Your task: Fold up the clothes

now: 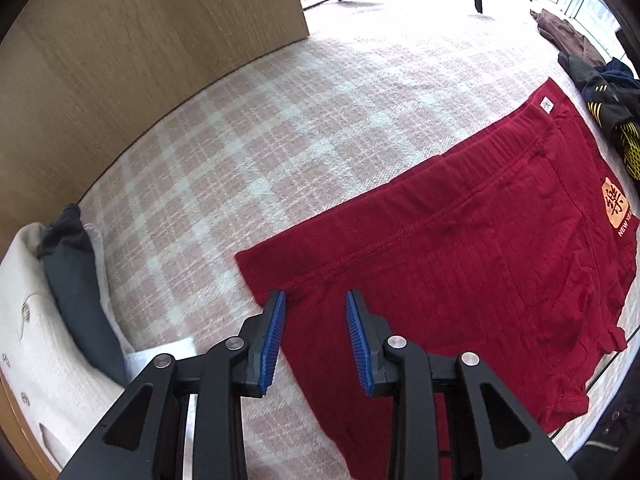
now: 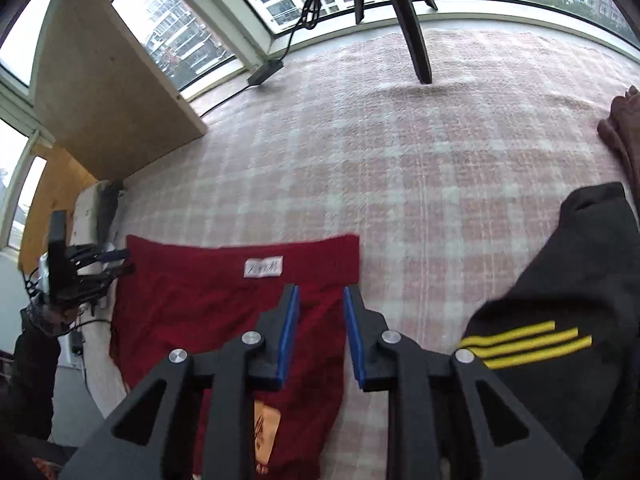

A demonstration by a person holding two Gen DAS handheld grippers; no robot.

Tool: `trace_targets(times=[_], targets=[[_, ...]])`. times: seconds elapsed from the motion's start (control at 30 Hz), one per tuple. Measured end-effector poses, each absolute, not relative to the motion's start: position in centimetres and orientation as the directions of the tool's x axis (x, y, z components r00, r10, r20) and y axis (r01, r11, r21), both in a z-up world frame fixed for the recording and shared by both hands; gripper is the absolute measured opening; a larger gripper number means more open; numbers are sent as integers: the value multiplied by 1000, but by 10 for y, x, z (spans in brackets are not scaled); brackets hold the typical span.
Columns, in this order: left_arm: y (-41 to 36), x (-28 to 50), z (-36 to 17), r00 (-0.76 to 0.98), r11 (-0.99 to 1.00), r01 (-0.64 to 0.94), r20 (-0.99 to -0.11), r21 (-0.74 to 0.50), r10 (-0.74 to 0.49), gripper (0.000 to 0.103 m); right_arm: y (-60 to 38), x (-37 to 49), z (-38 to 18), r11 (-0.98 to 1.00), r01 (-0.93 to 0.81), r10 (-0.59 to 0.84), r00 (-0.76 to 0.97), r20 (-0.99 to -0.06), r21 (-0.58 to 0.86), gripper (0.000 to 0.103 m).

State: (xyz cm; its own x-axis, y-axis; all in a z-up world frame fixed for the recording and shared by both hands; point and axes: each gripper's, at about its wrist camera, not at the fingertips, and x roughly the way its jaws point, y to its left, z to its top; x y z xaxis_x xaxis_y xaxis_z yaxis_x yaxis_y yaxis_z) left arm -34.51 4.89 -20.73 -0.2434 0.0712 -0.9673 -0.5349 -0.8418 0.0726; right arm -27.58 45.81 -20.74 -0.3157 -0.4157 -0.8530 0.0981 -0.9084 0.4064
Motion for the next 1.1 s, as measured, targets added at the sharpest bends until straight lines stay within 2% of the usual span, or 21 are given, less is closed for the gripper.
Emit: trace_targets(times=[0.07, 0.13, 0.33, 0.47, 0.6, 0.63, 0.7, 0.73, 0.83, 0.93, 1.03, 1.1], targets=[[43, -335, -196, -261, -847, -528, -962, 66, 87, 30, 452, -246, -204, -904, 124, -426, -293, -856, 408, 32], [38, -320, -183, -278, -850, -523, -956, 64, 98, 31, 447, -215, -209, -900, 139, -436, -262, -861, 414, 35], [31, -262, -165, -264, -830, -557, -953, 26, 148, 36, 421, -140, -222, -914, 223, -395, -295, -870, 339, 35], [20, -215, -153, -232, -836, -548, -957, -16, 171, 36, 404, -129, -234, -935, 267, -312, -299, -902, 235, 35], [10, -189, -154, -213, -850, -521, -953, -75, 215, 37, 406, -132, -245, -948, 238, -283, -317, -905, 212, 34], [8, -185, -157, -207, -854, -513, -952, -92, 226, 37, 408, -135, -248, -950, 223, -282, -315, -906, 218, 29], [5, -177, -162, -195, -856, -506, -953, -106, 234, 37, 409, -138, -248, -953, 209, -279, -314, -908, 221, 7], [4, -175, -164, -194, -860, -500, -955, -100, 224, 37, 411, -137, -242, -958, 211, -256, -324, -911, 194, 3], [3, -170, -163, -199, -871, -480, -954, -104, 224, 37, 418, -132, -218, -970, 224, -171, -360, -917, 93, 3], [11, -161, -156, -207, -868, -483, -948, -114, 240, 37, 429, -130, -206, -968, 218, -195, -326, -925, 128, 4], [40, -146, -144, -220, -842, -530, -942, -104, 254, 37, 424, -126, -203, -961, 268, -147, -315, -938, 61, 4], [65, -135, -137, -224, -817, -567, -934, -107, 278, 37, 423, -125, -203, -953, 300, -138, -295, -945, 46, 8]])
